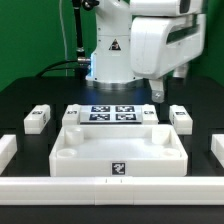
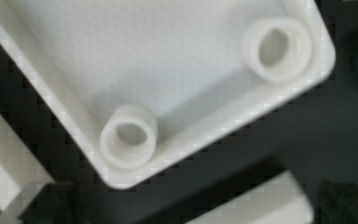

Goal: Assemble desk

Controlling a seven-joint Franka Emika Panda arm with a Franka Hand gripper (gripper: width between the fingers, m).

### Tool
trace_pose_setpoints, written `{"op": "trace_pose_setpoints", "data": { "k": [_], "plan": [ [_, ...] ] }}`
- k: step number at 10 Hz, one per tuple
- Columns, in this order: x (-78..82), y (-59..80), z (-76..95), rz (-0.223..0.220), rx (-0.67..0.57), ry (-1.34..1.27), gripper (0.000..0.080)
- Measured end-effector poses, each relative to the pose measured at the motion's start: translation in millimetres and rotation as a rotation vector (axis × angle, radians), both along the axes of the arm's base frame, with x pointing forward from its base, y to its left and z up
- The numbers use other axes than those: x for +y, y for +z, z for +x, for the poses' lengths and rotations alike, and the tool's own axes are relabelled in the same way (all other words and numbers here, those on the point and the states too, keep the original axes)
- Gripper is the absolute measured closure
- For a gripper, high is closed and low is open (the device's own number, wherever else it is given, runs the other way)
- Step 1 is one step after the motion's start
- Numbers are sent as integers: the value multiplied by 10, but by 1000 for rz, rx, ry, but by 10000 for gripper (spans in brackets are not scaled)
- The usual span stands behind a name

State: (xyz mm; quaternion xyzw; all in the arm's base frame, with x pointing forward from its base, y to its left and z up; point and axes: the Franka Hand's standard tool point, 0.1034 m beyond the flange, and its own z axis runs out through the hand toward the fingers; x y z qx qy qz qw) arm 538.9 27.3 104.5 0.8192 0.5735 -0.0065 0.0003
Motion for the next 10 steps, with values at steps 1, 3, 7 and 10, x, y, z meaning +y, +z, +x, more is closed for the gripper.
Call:
{"op": "trace_pose_setpoints", "data": {
  "k": [1, 3, 7, 10],
  "plan": [
    [-128, -69, -62, 4, -12, 96, 150],
    [-253, -174, -165, 7, -28, 225, 150],
    [-391, -358, -320, 16, 12, 289, 150],
    [-553, -804, -664, 31, 8, 302, 150]
  ]
}}
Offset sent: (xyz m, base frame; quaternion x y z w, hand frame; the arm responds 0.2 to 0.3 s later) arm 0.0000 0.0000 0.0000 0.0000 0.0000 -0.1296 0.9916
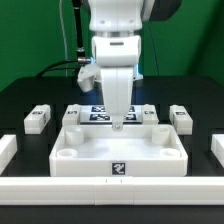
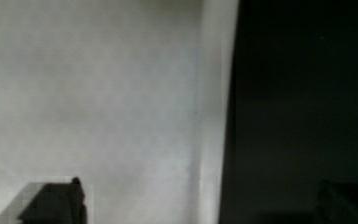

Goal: Assemble desk

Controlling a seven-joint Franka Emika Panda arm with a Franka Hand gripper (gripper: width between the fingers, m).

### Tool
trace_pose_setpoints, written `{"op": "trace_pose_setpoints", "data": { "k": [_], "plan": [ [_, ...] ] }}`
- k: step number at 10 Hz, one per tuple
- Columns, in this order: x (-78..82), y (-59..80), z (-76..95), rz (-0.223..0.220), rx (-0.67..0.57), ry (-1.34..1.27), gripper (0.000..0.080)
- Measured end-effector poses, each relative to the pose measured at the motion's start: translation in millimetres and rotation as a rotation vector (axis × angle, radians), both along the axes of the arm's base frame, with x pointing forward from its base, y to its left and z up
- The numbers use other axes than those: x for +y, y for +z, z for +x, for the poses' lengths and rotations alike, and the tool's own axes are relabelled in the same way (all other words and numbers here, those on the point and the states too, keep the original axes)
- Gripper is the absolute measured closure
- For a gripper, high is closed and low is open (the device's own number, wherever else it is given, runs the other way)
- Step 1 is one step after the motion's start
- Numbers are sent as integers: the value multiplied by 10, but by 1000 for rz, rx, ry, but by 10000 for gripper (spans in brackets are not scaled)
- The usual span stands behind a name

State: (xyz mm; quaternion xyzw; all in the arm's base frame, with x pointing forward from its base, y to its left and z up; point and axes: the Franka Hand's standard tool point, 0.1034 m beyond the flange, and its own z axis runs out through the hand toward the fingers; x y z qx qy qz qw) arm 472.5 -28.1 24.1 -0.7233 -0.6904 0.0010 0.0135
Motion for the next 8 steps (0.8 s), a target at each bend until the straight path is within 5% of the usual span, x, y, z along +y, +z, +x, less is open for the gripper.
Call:
{"op": "trace_pose_setpoints", "data": {
  "k": [1, 3, 4, 5, 6, 8],
  "plan": [
    [15, -130, -2, 6, 1, -2, 150],
    [5, -156, 4, 7, -5, -5, 150],
    [6, -164, -1, 8, -3, -5, 244],
    [6, -168, -5, 8, -2, -6, 244],
    [6, -170, -6, 8, -2, -6, 445],
    [6, -175, -10, 8, -1, -6, 726]
  ]
}}
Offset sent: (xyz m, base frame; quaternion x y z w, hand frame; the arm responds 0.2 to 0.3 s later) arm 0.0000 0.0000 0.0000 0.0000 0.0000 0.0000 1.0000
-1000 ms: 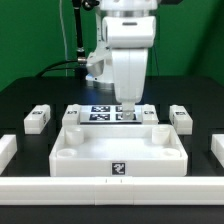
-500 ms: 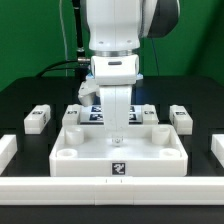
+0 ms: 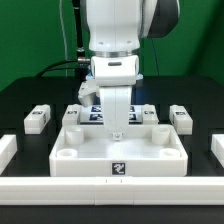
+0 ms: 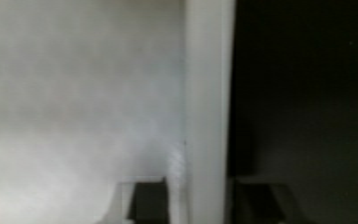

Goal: Assemble desk

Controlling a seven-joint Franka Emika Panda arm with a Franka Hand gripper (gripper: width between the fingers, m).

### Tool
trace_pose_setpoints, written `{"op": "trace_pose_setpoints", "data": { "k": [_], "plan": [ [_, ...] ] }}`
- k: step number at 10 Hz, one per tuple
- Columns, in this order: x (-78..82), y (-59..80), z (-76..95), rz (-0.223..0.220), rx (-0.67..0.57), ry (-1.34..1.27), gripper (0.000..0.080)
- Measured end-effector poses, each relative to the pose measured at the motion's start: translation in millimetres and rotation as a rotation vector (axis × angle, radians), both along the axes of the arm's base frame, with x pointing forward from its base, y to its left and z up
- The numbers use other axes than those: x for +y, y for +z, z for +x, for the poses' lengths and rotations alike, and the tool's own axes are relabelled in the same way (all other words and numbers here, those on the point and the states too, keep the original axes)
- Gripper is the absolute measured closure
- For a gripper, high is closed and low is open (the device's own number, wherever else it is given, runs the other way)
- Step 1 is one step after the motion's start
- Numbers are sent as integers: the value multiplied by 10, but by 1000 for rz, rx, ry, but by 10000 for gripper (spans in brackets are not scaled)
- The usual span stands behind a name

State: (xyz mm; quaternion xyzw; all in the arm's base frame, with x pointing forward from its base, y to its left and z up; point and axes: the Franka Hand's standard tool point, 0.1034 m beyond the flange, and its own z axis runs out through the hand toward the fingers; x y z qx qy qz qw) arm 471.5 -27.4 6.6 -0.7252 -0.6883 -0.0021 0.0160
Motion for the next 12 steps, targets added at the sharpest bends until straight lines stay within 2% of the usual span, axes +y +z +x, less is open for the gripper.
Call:
{"op": "trace_pose_setpoints", "data": {
  "k": [1, 8, 12],
  "plan": [
    [1, 4, 8, 0, -3, 0, 750],
    [15, 5, 25, 1, -5, 0, 750],
    [426, 2, 509, 39, -60, 44, 750]
  ]
}}
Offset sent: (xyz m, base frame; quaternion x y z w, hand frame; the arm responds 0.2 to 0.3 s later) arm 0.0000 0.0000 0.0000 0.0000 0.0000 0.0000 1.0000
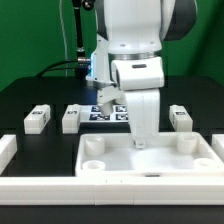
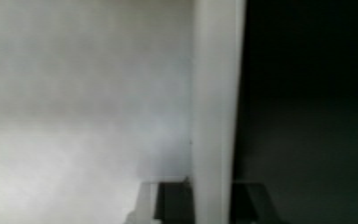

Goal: Assemble desk

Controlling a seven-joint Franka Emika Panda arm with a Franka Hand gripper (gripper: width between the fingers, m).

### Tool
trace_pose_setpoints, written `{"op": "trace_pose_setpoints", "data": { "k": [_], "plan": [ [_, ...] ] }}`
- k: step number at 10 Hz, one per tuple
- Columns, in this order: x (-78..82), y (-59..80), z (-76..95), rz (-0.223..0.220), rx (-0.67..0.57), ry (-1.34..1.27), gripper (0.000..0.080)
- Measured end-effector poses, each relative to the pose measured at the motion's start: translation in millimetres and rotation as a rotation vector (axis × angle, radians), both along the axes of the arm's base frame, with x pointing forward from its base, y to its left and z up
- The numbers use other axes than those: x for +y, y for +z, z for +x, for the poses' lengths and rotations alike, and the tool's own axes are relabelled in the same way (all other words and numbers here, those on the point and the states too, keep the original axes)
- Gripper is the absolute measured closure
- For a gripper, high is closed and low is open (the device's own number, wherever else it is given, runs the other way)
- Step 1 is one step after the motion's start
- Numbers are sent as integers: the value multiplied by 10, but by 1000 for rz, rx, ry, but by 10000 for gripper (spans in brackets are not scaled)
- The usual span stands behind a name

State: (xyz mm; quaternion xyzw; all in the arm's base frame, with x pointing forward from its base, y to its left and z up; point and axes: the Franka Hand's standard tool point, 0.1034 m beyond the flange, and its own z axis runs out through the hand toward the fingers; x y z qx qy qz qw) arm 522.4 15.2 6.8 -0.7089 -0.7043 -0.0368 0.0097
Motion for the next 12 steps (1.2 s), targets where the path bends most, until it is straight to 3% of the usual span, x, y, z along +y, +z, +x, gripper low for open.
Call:
{"op": "trace_pose_setpoints", "data": {
  "k": [1, 2, 4, 5, 6, 8, 9, 10, 11, 12],
  "plan": [
    [166, -3, 19, 9, 26, -40, 750],
    [205, -13, 22, 1, 52, -72, 750],
    [199, -12, 22, -4, 64, -72, 750],
    [199, -15, 19, -4, 65, -73, 676],
    [194, -15, 19, -4, 65, -74, 676],
    [190, -15, 19, -4, 65, -75, 400],
    [189, -14, 22, -4, 64, -75, 400],
    [189, -12, 25, -4, 63, -75, 226],
    [188, -12, 26, -4, 63, -75, 174],
    [188, -12, 27, -4, 62, -75, 174]
  ]
}}
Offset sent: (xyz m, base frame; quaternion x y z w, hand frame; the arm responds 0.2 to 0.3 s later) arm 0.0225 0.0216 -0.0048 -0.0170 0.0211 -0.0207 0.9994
